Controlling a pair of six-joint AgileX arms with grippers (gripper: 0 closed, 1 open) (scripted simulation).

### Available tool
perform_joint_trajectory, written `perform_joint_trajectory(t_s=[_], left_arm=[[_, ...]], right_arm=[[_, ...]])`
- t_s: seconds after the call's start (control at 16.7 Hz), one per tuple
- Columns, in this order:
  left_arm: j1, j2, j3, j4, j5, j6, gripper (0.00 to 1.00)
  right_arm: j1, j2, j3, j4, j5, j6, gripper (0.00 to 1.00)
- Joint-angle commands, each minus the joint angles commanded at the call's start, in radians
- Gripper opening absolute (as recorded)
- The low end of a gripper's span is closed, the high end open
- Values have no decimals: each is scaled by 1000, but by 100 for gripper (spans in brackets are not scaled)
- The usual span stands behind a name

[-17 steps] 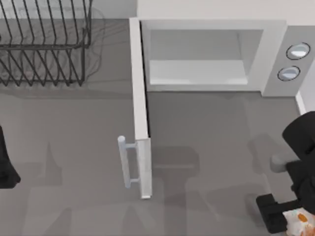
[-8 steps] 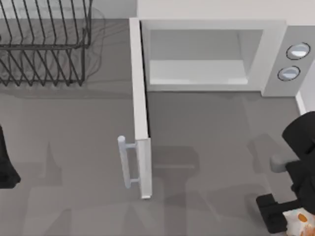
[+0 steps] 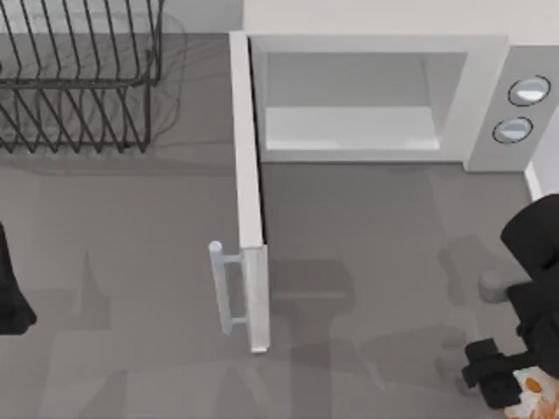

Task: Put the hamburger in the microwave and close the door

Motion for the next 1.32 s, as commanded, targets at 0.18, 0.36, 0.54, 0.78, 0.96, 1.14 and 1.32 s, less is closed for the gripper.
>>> perform_joint_trajectory(t_s=[0.18, 0.36, 0.54, 0.78, 0.96, 1.14, 1.32], left_arm=[[0, 0, 0, 0, 0, 0, 100], [0, 0, 0, 0, 0, 0, 100], [0, 0, 0, 0, 0, 0, 100], [0, 0, 0, 0, 0, 0, 100], [0, 0, 0, 0, 0, 0, 100], [0, 0, 0, 0, 0, 0, 100], [0, 0, 0, 0, 0, 0, 100]], right_arm=[[1, -33, 68, -101, 0, 0, 0], [-1, -85, 159, -271, 1, -2, 0], [-4, -144, 242, -406, 0, -5, 0], [-6, -169, 274, -447, 1, -7, 0], [-3, -165, 271, -444, 0, -5, 0], [6, -122, 299, -383, 24, -4, 0], [22, -18, 351, -235, 76, 0, 0]])
